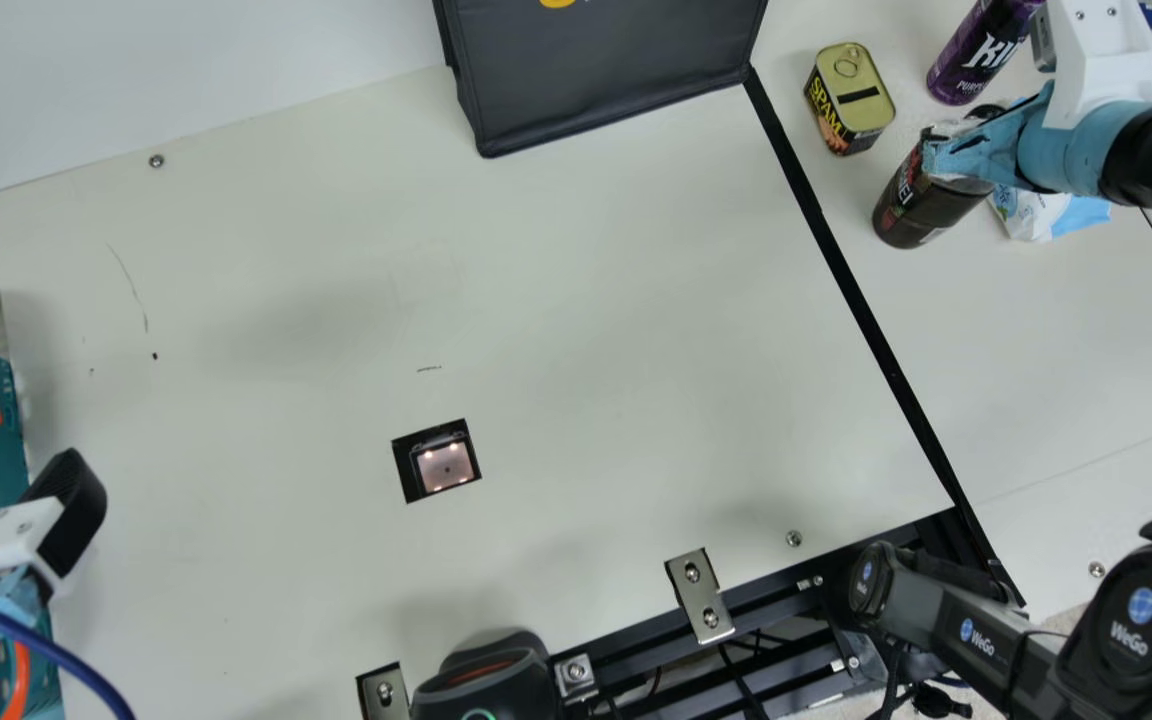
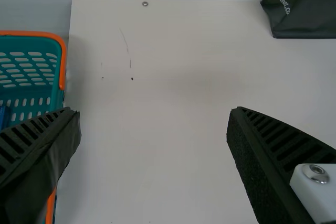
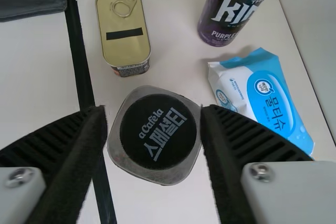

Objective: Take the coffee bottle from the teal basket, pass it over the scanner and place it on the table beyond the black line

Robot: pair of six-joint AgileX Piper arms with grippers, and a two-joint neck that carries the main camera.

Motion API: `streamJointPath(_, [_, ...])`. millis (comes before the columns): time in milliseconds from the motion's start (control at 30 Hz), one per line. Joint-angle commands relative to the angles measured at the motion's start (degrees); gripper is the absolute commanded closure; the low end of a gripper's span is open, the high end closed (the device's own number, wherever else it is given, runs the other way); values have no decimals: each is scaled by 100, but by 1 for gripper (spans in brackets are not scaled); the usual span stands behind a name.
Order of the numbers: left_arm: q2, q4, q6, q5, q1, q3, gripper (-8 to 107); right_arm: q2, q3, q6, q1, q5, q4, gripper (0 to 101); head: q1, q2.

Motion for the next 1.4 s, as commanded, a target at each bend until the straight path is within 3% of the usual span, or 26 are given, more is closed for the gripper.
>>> streamJointPath(0, [0, 0, 0, 0, 0, 0, 9, -2, 10, -4, 11, 32, -19, 21, -166, -13])
streamJointPath(167, [0, 0, 0, 0, 0, 0, 9, -95, -13, 48, 80, 28, -123, 6, -166, -13])
streamJointPath(500, [0, 0, 0, 0, 0, 0, 9, -702, -217, 712, 592, 331, -671, 6, -166, -13])
streamJointPath(933, [0, 0, 0, 0, 0, 0, 9, -1788, -539, 1917, 1855, 1041, -1357, 6, -166, -13])
streamJointPath(967, [0, 0, 0, 0, 0, 0, 9, -1658, -519, 1718, 1639, 973, -1293, 6, -166, -13])
streamJointPath(1200, [0, 0, 0, 0, 0, 0, 9, -1821, -536, 1916, 1865, 1089, -1347, 6, -166, -13])
streamJointPath(1367, [-125, 501, -337, 430, -98, -464, 9, -2249, -640, 2359, 2366, 1545, -1514, 6, -166, 655])
